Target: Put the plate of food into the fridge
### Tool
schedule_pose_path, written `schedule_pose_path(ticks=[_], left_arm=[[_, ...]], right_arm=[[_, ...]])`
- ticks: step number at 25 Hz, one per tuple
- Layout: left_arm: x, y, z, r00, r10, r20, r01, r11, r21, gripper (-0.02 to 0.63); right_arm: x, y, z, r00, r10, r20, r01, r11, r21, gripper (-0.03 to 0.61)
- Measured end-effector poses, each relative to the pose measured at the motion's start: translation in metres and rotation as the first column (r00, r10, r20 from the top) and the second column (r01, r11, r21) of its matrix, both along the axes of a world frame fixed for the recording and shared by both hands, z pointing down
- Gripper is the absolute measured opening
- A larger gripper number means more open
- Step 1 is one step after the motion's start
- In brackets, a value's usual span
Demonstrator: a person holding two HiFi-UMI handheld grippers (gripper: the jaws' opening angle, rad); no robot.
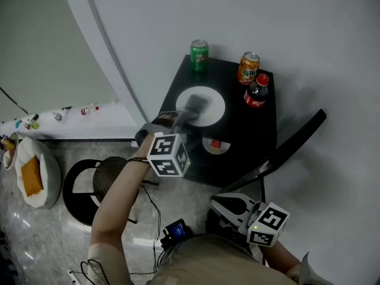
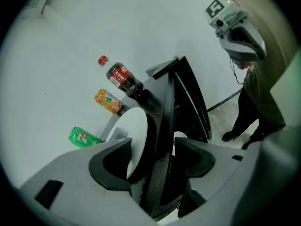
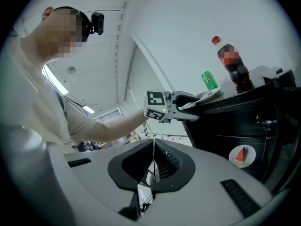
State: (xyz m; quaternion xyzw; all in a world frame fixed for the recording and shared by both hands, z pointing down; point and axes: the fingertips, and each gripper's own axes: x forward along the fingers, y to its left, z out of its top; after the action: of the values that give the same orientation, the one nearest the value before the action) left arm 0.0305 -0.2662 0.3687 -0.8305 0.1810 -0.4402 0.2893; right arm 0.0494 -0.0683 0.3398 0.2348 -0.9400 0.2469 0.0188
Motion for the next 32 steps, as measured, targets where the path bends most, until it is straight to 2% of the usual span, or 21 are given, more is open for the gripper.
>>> schedule_pose_path(ticks=[5, 14, 16, 18, 28, 32], left_arm=[[-0.004, 0.006, 0.0, 1.0, 0.011, 0.016, -0.011, 1.0, -0.013, 0.293], [-0.005, 0.006, 0.0, 1.0, 0.02, 0.016, -0.02, 0.999, 0.038, 0.29], [-0.006, 0.007, -0.004, 1.0, 0.013, -0.011, -0.013, 0.999, 0.041, 0.263], [-0.007, 0.008, -0.008, 0.999, 0.006, -0.038, -0.004, 0.999, 0.049, 0.207], [-0.011, 0.018, -0.02, 0.991, 0.002, -0.133, 0.01, 0.996, 0.093, 0.089], [-0.011, 0.024, -0.021, 0.989, 0.006, -0.149, 0.01, 0.994, 0.109, 0.081]], right_arm=[[-0.001, 0.001, -0.001, 1.0, -0.004, 0.003, 0.004, 1.0, -0.002, 0.021], [-0.005, 0.0, -0.002, 1.0, -0.009, 0.011, 0.009, 1.0, -0.011, 0.021], [-0.005, 0.0, -0.002, 1.0, -0.006, 0.01, 0.006, 1.0, -0.015, 0.021], [-0.004, -0.002, -0.001, 1.0, 0.004, 0.012, -0.004, 1.0, -0.021, 0.021], [-0.004, -0.013, 0.001, 0.999, 0.036, 0.025, -0.035, 0.998, -0.051, 0.021], [-0.001, -0.021, 0.004, 0.995, 0.079, 0.053, -0.073, 0.991, -0.11, 0.021]])
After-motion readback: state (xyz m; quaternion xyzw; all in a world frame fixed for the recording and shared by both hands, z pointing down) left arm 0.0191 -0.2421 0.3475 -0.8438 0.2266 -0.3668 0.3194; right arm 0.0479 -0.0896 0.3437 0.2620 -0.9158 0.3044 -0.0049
